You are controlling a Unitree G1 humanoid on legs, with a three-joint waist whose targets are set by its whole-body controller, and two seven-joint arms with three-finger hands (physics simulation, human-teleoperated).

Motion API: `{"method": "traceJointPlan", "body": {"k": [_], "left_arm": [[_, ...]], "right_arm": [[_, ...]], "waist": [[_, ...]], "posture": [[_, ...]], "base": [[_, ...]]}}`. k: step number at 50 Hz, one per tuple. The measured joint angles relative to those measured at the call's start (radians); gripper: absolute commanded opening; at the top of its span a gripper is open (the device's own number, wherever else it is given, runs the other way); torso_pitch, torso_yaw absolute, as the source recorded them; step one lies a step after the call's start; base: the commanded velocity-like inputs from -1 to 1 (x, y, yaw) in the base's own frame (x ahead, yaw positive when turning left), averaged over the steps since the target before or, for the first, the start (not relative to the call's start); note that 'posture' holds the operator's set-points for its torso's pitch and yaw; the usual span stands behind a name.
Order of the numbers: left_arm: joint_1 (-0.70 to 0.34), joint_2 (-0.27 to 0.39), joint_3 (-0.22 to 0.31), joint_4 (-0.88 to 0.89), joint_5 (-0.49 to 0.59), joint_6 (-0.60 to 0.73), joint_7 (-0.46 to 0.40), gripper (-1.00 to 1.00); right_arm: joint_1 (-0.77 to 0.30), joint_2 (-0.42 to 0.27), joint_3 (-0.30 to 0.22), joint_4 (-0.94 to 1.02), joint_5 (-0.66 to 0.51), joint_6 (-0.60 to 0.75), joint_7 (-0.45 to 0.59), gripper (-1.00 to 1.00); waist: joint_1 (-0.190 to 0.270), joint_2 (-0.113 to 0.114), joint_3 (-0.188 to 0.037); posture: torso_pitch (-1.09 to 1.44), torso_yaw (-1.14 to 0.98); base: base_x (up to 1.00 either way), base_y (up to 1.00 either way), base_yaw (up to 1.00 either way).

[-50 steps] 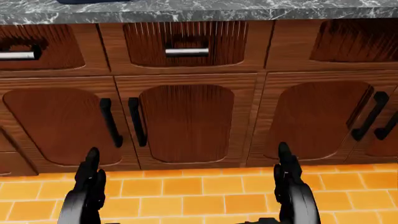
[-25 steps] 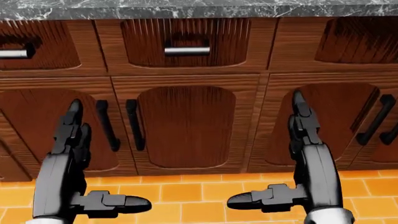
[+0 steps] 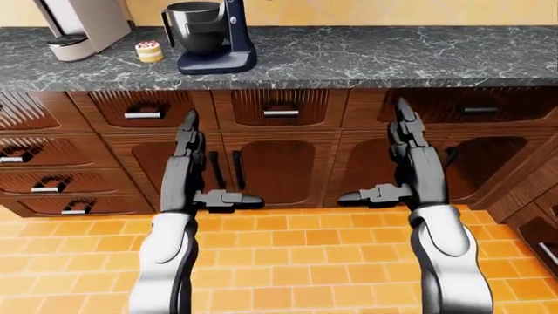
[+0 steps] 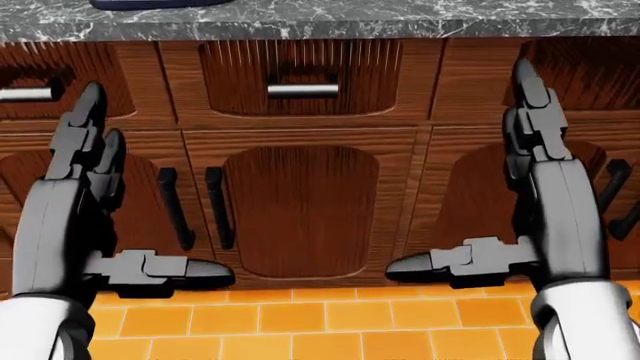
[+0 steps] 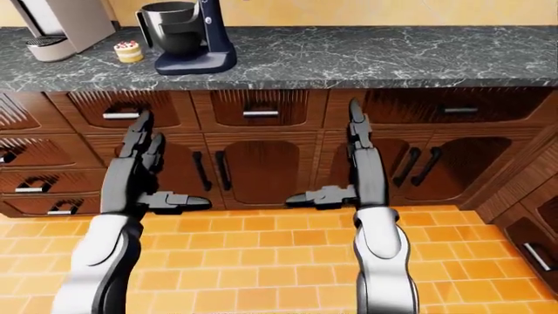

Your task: Place the cake in the stand mixer bowl.

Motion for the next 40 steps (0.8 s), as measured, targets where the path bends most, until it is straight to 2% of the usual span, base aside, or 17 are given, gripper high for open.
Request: {"method": "traceJointPlan", "body": {"k": [8,13,15,21,24,26,28,31,35,38,40], "left_arm": [[-0.011,0.004,0.004,-0.016,-0.001,0.012,0.002,1.0],[-0.01,0.003,-0.003,0.004,0.0,0.009,-0.001,1.0],[-0.012,0.004,-0.003,-0.005,0.0,0.01,-0.002,1.0],[-0.011,0.009,0.017,-0.008,0.005,0.003,0.004,1.0],[-0.008,0.003,-0.001,0.0,0.001,0.003,-0.002,1.0],[-0.013,0.006,-0.003,0.005,-0.005,0.009,-0.008,1.0],[-0.017,0.008,0.004,-0.001,-0.007,0.011,-0.009,1.0],[-0.026,0.018,0.022,-0.012,-0.007,0.004,-0.006,1.0],[-0.013,0.026,0.047,-0.006,-0.001,0.012,0.004,1.0],[-0.021,0.029,0.049,-0.014,-0.004,0.015,0.003,1.0],[-0.02,0.028,0.046,-0.013,-0.007,0.007,0.002,1.0]], "right_arm": [[0.004,-0.007,-0.009,0.026,-0.017,0.001,0.001,1.0],[0.0,-0.006,-0.006,0.031,-0.025,0.002,0.003,1.0],[0.0,-0.004,-0.001,0.019,-0.03,0.006,0.004,1.0],[0.003,0.007,0.018,0.0,-0.031,0.0,0.008,1.0],[0.01,0.002,0.002,0.009,-0.036,0.003,0.003,1.0],[0.016,0.003,-0.004,0.016,-0.04,0.009,-0.001,1.0],[0.016,0.003,-0.004,0.021,-0.041,0.007,-0.003,1.0],[0.011,0.006,0.005,0.004,-0.04,-0.002,-0.001,1.0],[0.029,0.015,0.032,0.009,-0.035,-0.003,0.01,1.0],[0.031,0.016,0.021,0.006,-0.036,0.0,0.009,1.0],[0.028,0.015,0.017,0.006,-0.039,-0.004,0.004,1.0]], "waist": [[0.0,0.003,0.002],[-0.01,0.027,0.006],[-0.01,0.029,0.009],[-0.016,-0.015,0.015],[-0.025,0.009,0.018],[-0.025,0.012,0.013],[-0.021,0.025,0.008],[-0.015,0.07,0.007],[-0.006,0.061,0.013],[-0.01,0.017,0.018],[-0.011,-0.002,0.018]], "posture": [[0.0,0.0],[0.0,0.0],[0.0,0.0],[0.0,0.0],[0.0,0.0],[0.0,0.0],[0.0,0.0],[0.0,0.0],[0.0,0.0],[0.0,0.0],[0.0,0.0]], "base": [[0.0,0.03,0.0],[0.0,0.09,0.0],[0.0,0.09,0.0],[0.0,0.21,0.0],[0.0,0.26,0.0],[0.0,0.25,0.0],[0.0,0.26,0.0],[0.0,0.26,0.0],[0.0,0.3,0.0],[0.0,0.34,0.0],[0.0,0.3,0.0]]}}
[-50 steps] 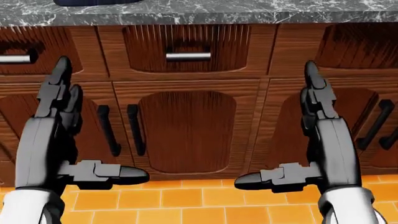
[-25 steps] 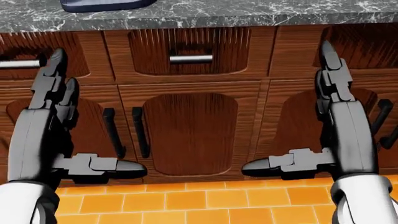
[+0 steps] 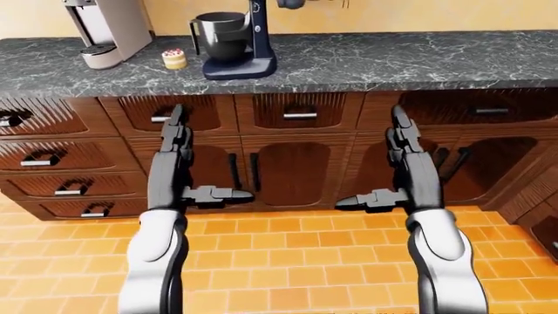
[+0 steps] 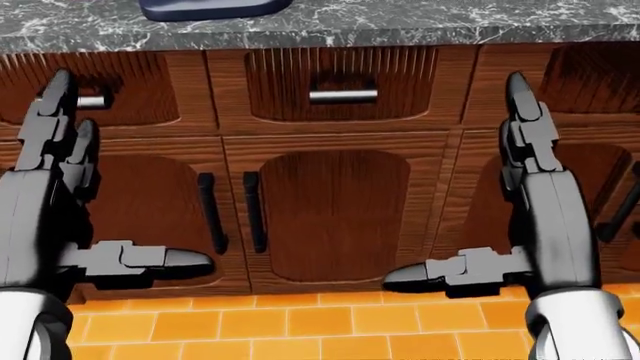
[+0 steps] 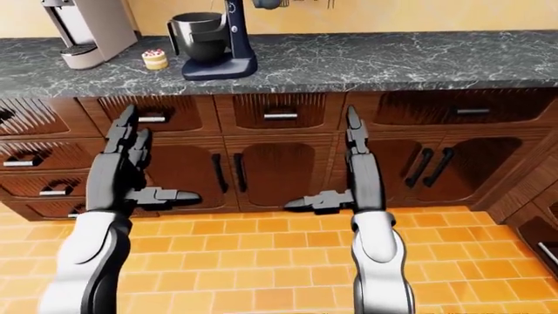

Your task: Place the cake in the stand mixer bowl.

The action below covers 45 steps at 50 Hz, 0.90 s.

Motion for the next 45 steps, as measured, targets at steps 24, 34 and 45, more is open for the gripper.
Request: {"method": "traceJointPlan", "body": {"k": [24,34,45], "left_arm": [[0.016,-0.003,0.002,0.021,0.0,-0.009,0.003,1.0],[0.022,-0.009,-0.018,0.03,-0.013,-0.013,-0.009,1.0],[0.017,0.007,0.028,0.018,-0.021,-0.008,0.003,1.0]], "right_arm": [[0.015,0.004,0.004,0.01,0.0,-0.006,-0.002,1.0],[0.028,-0.001,-0.013,0.005,-0.012,-0.004,-0.009,1.0],[0.013,0.0,-0.001,0.003,0.002,-0.009,0.007,1.0]], "waist": [[0.005,0.02,-0.004],[-0.013,-0.037,-0.012],[0.002,0.071,-0.004]], "posture": [[0.0,0.0],[0.0,0.0],[0.0,0.0]], "base": [[0.0,0.3,0.0],[0.0,0.3,0.0],[0.0,0.3,0.0]]}}
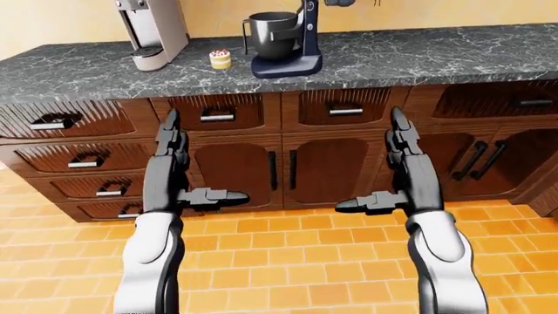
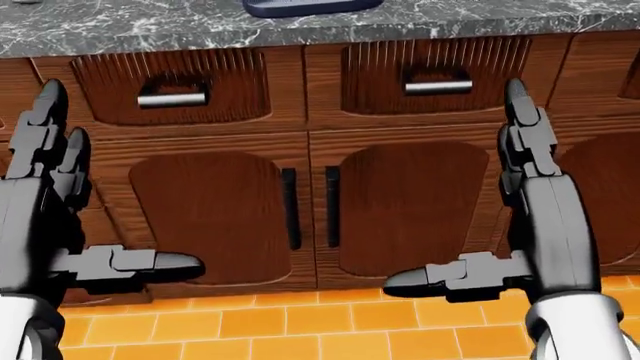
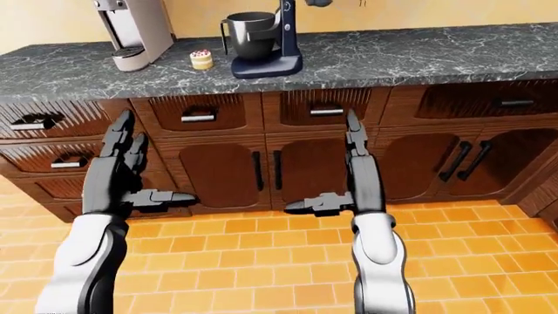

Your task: Place the cake in the stand mixer bowl.

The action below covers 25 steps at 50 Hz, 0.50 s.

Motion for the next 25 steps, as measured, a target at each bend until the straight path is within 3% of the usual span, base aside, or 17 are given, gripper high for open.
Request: {"method": "traceJointPlan", "body": {"k": [10,12,16,20,23,25], "left_arm": [[-0.004,0.001,-0.01,-0.011,-0.007,-0.003,0.005,1.0],[0.0,-0.008,-0.021,-0.004,-0.007,-0.009,0.003,1.0],[0.008,-0.011,-0.034,0.014,-0.01,0.0,-0.003,1.0],[0.001,-0.012,-0.034,-0.006,-0.006,-0.009,-0.002,1.0],[0.002,-0.011,-0.033,-0.01,-0.006,-0.021,-0.002,1.0],[0.009,-0.005,-0.017,0.005,-0.002,-0.02,0.001,1.0]], "right_arm": [[0.006,0.0,-0.007,-0.013,0.003,-0.026,-0.003,1.0],[0.01,-0.005,-0.014,-0.004,0.002,-0.029,-0.005,1.0],[0.026,-0.002,-0.022,0.013,-0.003,-0.019,-0.01,1.0],[0.021,-0.002,-0.017,-0.006,-0.002,-0.03,-0.01,1.0],[0.02,-0.001,-0.015,-0.014,0.0,-0.036,-0.009,1.0],[0.025,0.01,0.001,-0.004,0.003,-0.038,-0.005,1.0]], "waist": [[-0.003,-0.116,-0.001],[-0.017,-0.103,0.002],[-0.012,-0.105,-0.009],[-0.012,-0.048,0.003],[-0.01,0.02,-0.008],[0.001,0.003,0.003]], "posture": [[0.0,0.0],[0.0,0.0],[0.0,0.0],[0.0,0.0],[0.0,0.0],[0.0,0.0]], "base": [[0.0,0.3,0.0],[0.0,0.3,0.0],[0.0,0.3,0.0],[0.0,0.3,0.0],[0.0,0.3,0.0],[0.0,0.15,0.0]]}}
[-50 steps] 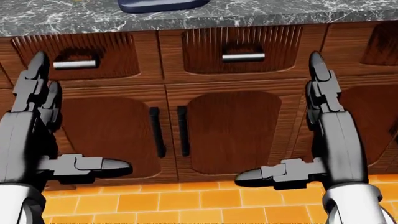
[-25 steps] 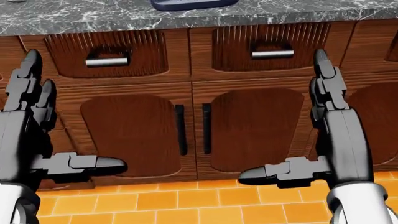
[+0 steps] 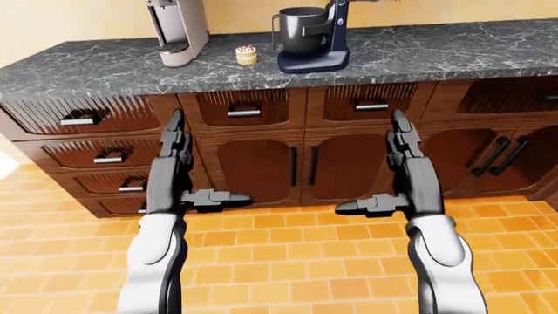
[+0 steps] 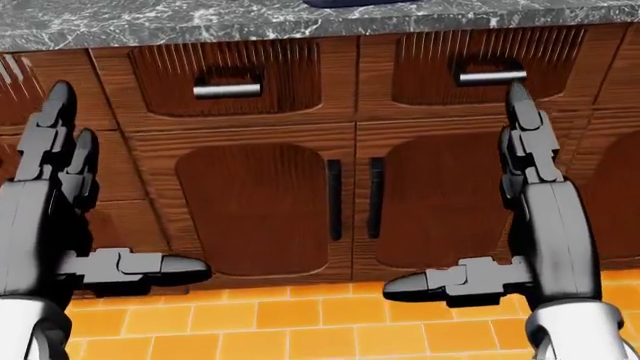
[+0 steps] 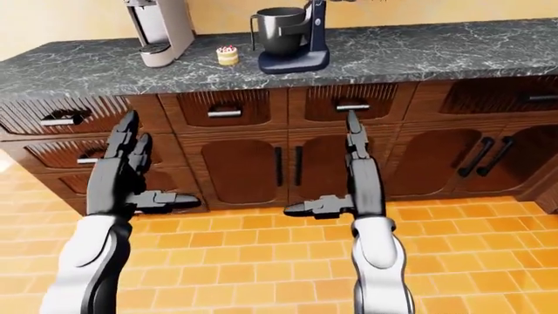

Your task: Place the cake in the stand mixer bowl.

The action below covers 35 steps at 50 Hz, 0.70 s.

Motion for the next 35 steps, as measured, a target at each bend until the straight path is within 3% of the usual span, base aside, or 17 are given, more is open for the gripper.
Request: {"method": "traceJointPlan", "body": {"k": [2,9,15,17,19,21,23,25,31,35], "left_arm": [[0.005,-0.002,0.005,0.007,0.004,0.002,0.004,1.0],[0.009,-0.004,-0.001,0.011,0.003,-0.001,0.003,1.0],[0.01,-0.003,0.0,0.001,0.004,0.0,0.002,1.0],[0.008,-0.004,0.001,-0.006,0.001,-0.009,-0.001,1.0],[0.004,-0.003,-0.002,-0.011,-0.002,-0.015,-0.004,1.0],[0.012,-0.013,-0.018,-0.002,-0.004,-0.019,-0.008,1.0],[0.017,-0.013,-0.026,0.012,-0.008,-0.009,-0.014,1.0],[0.014,-0.011,-0.02,0.018,-0.01,-0.001,-0.016,1.0],[0.006,-0.01,-0.018,0.002,-0.006,-0.017,-0.013,1.0],[0.004,-0.007,-0.017,0.005,-0.006,-0.017,-0.014,1.0]], "right_arm": [[0.007,0.004,-0.002,0.019,0.013,-0.005,0.004,1.0],[0.004,-0.004,-0.012,0.009,0.028,-0.009,-0.014,1.0],[0.012,-0.003,-0.009,0.003,0.025,-0.011,-0.011,1.0],[0.011,-0.002,-0.011,0.009,0.023,-0.014,-0.014,1.0],[0.01,-0.003,-0.012,0.005,0.021,-0.012,-0.016,1.0],[0.017,-0.008,-0.022,0.009,0.018,-0.007,-0.017,1.0],[0.023,-0.006,-0.027,0.011,0.013,0.001,-0.021,1.0],[0.019,-0.007,-0.026,0.011,0.012,0.0,-0.023,1.0],[0.018,-0.007,-0.025,0.009,0.014,-0.012,-0.022,1.0],[0.009,-0.006,-0.024,0.002,0.013,-0.008,-0.021,1.0]], "waist": [[0.004,-0.004,-0.001],[0.006,-0.06,0.004],[0.013,-0.077,-0.001],[0.013,-0.096,0.0],[0.01,-0.13,-0.006],[-0.002,-0.114,0.0],[-0.001,-0.119,0.003],[0.002,-0.108,0.003],[-0.001,-0.049,0.011],[-0.005,0.008,0.002]], "posture": [[0.0,0.0],[0.0,0.0],[0.0,0.0],[0.0,0.0],[0.0,0.0],[0.0,0.0],[0.0,0.0],[0.0,0.0],[0.0,0.0],[0.0,0.0]], "base": [[0.0,0.0,0.0],[0.04,0.0,0.0],[0.14,0.0,0.0],[0.14,0.0,0.0],[0.14,0.0,0.0],[0.18,0.0,0.0],[0.19,0.0,0.0],[0.2,0.0,0.0],[0.2,0.0,0.0],[0.2,0.0,0.0]]}}
